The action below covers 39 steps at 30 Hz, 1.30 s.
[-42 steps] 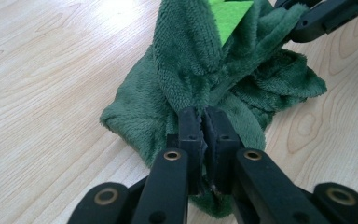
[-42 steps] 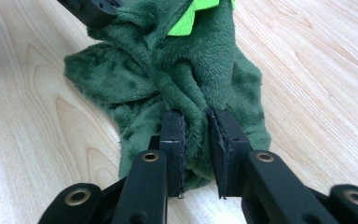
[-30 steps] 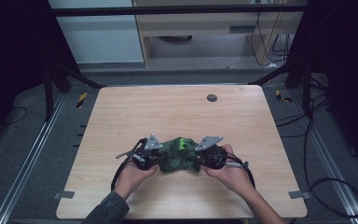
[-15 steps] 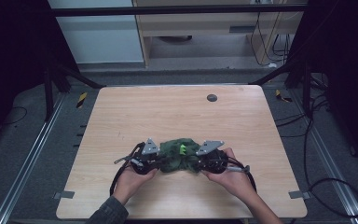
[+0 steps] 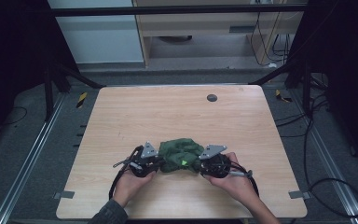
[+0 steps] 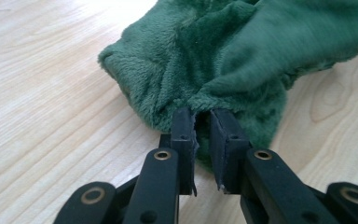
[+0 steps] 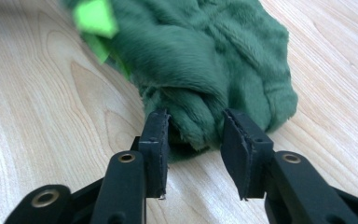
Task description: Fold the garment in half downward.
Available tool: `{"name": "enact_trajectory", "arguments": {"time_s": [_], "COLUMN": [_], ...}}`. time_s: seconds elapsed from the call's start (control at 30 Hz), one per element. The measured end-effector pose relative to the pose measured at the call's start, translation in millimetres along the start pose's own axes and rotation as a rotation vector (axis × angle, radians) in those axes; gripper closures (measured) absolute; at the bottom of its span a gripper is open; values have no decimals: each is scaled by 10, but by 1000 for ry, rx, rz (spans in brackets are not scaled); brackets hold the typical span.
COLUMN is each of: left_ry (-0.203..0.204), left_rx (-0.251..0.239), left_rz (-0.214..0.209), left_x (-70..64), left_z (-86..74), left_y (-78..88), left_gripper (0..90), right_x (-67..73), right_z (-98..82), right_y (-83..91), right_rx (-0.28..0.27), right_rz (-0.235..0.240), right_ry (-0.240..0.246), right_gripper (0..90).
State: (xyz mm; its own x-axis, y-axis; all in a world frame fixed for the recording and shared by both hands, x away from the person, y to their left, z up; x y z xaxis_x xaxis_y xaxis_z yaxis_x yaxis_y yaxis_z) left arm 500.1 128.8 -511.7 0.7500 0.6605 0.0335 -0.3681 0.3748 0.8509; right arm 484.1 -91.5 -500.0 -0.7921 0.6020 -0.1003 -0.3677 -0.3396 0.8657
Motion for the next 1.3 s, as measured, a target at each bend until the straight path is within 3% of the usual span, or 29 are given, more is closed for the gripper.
{"name": "enact_trajectory", "arguments": {"time_s": [0.23,0.5,0.83,1.3], "left_ry": [15,24,30,32], "left_rx": [-25,-44,-39,-44], "left_rz": [34,47,35,31], "left_x": [44,61,73,72], "left_z": [20,22,-4,-46], "left_y": [-8,7,14,74], "left_gripper": [787,790,787,772], "right_x": [-39,-83,-172,-166], "right_z": [-38,-8,-31,-92], "right_y": [-8,3,-5,56], "right_rx": [2,-21,-17,-11], "right_rz": [-13,-30,-46,-48], "right_ry": [-27,-50,-94,-92], "right_gripper": [557,571,570,511]}}
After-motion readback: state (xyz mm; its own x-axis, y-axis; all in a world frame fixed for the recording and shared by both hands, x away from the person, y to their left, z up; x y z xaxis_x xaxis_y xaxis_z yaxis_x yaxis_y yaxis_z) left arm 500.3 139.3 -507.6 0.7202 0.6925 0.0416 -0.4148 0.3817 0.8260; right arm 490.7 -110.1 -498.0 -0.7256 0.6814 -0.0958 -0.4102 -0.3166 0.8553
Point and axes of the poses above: each handheld gripper's, and its own axes: y roughly backward along the jaws, z roughly out of its top, x roughly to its left, the point moved 5 cm from there along -y, roughly forward along the jaws, and after that the axes turned 15 degrees about x, right-handed, at the moved point
